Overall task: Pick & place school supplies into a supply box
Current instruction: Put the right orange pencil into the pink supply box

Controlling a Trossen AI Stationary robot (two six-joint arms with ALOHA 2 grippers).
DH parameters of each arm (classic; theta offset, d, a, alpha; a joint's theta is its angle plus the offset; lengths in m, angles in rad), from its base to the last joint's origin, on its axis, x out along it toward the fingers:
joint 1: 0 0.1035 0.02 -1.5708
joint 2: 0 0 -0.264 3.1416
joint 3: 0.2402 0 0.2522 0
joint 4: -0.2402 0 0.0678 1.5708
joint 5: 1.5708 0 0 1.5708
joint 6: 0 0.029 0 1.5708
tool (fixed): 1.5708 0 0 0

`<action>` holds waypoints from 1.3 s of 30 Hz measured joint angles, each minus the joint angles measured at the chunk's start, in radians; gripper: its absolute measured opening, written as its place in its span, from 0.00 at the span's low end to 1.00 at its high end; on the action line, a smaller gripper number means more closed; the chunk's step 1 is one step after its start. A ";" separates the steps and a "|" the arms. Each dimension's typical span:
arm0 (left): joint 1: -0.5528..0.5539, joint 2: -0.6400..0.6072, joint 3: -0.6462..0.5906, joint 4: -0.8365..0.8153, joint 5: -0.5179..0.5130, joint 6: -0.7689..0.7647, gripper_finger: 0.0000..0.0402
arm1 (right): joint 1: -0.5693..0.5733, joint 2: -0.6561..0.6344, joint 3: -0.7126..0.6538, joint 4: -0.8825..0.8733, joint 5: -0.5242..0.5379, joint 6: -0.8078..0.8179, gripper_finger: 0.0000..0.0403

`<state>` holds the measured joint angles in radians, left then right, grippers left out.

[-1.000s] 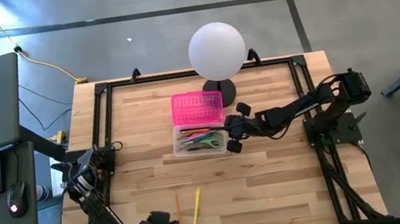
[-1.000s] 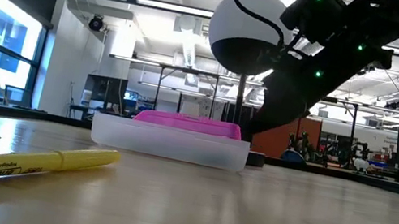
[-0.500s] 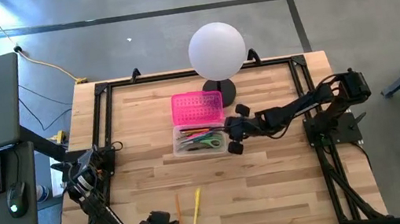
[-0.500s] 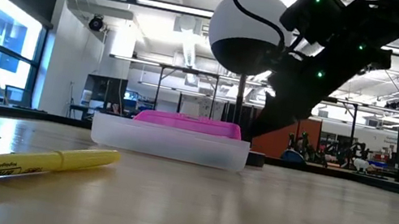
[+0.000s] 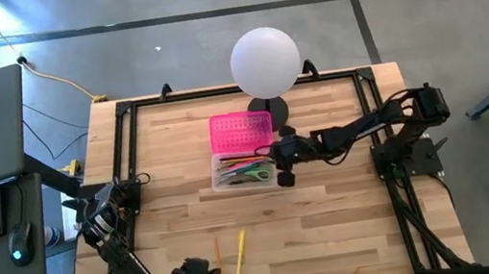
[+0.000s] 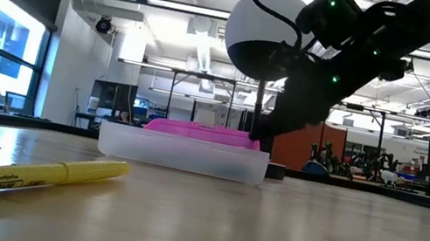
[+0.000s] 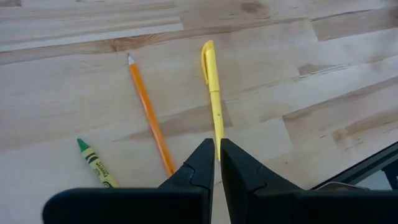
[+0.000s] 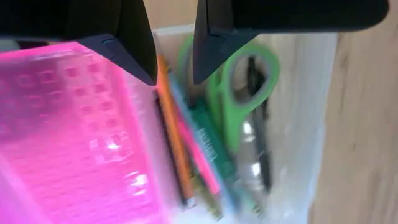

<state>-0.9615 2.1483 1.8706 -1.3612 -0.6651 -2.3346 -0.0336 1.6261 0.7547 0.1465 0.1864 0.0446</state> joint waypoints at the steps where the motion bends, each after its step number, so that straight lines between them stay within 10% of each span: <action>1: 0.000 0.000 0.000 0.000 0.000 0.000 0.15 | -0.003 0.003 0.000 -0.009 -0.026 -0.020 0.20; 25: 0.000 0.000 0.000 -0.002 -0.036 0.007 0.15 | -0.012 0.011 0.223 -0.344 -0.044 -0.187 0.20; 39: 0.000 0.000 0.000 -0.007 -0.040 0.031 0.15 | -0.046 0.080 0.162 -0.238 -0.038 -0.157 0.20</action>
<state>-0.9615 2.1483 1.8705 -1.3686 -0.7051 -2.3034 -0.0799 1.7057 0.9165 -0.0910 0.1482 -0.1127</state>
